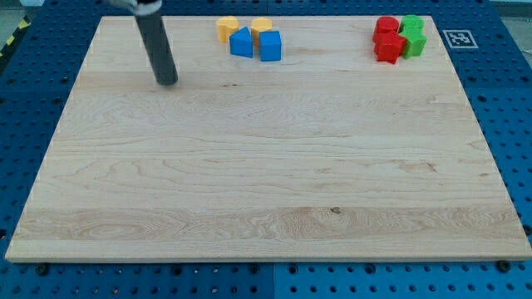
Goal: Move the yellow heart below the yellow hexagon
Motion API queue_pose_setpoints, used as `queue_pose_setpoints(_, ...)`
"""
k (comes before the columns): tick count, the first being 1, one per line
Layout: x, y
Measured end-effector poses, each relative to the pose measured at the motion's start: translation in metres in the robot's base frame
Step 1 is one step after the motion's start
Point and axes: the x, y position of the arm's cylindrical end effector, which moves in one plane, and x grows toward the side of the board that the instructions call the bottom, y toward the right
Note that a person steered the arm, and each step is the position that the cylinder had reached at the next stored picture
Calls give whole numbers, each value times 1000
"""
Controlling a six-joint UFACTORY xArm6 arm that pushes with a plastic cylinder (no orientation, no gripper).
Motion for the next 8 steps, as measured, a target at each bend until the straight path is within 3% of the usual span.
queue_pose_setpoints(2,-101,-11)
queue_pose_setpoints(3,-122,30)
queue_pose_setpoints(5,-57,143)
queue_pose_setpoints(6,-30,170)
queue_pose_setpoints(8,-25,178)
